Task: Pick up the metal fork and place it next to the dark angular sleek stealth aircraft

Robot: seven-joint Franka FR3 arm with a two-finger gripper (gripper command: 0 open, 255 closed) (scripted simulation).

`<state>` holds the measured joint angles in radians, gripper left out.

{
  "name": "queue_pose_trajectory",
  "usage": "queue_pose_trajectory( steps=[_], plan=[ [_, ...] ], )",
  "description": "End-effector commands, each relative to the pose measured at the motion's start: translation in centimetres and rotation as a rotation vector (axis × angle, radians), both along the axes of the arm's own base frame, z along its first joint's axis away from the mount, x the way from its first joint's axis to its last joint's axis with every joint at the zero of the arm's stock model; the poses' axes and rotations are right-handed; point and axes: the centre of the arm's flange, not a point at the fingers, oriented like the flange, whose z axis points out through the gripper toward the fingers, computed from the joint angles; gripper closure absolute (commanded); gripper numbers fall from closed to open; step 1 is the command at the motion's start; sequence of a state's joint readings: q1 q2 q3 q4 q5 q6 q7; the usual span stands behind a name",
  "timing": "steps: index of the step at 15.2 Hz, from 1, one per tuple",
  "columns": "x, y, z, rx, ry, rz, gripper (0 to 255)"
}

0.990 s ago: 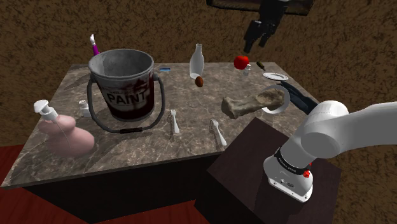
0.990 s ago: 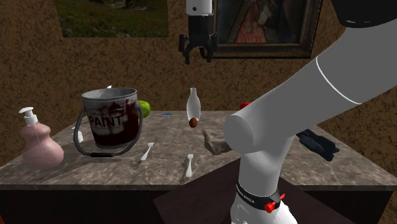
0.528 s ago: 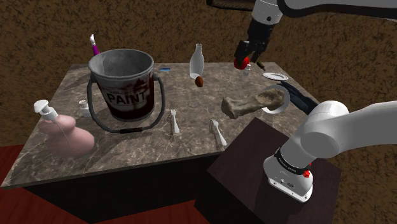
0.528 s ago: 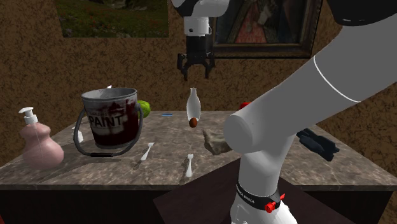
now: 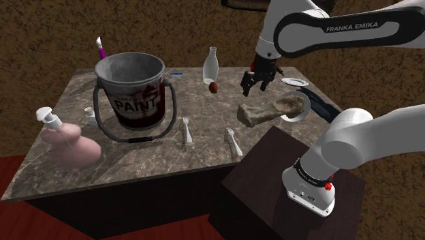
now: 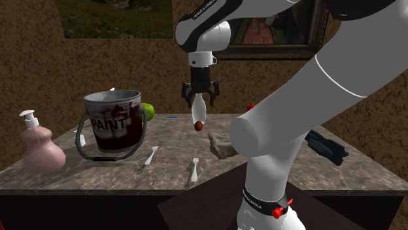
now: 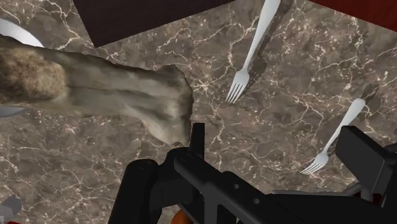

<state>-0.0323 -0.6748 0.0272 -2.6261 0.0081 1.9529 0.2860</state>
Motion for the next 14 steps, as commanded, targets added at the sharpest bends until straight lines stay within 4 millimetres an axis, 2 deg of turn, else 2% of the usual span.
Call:
queue_pose_trajectory(
  steps=[1, 14],
  plan=[
    [0.6, 0.4, -2.9, 0.009, 0.013, -0.029, 0],
    [1.6, 1.6, -20.0, 0.065, 0.104, -0.205, 0]
  ],
)
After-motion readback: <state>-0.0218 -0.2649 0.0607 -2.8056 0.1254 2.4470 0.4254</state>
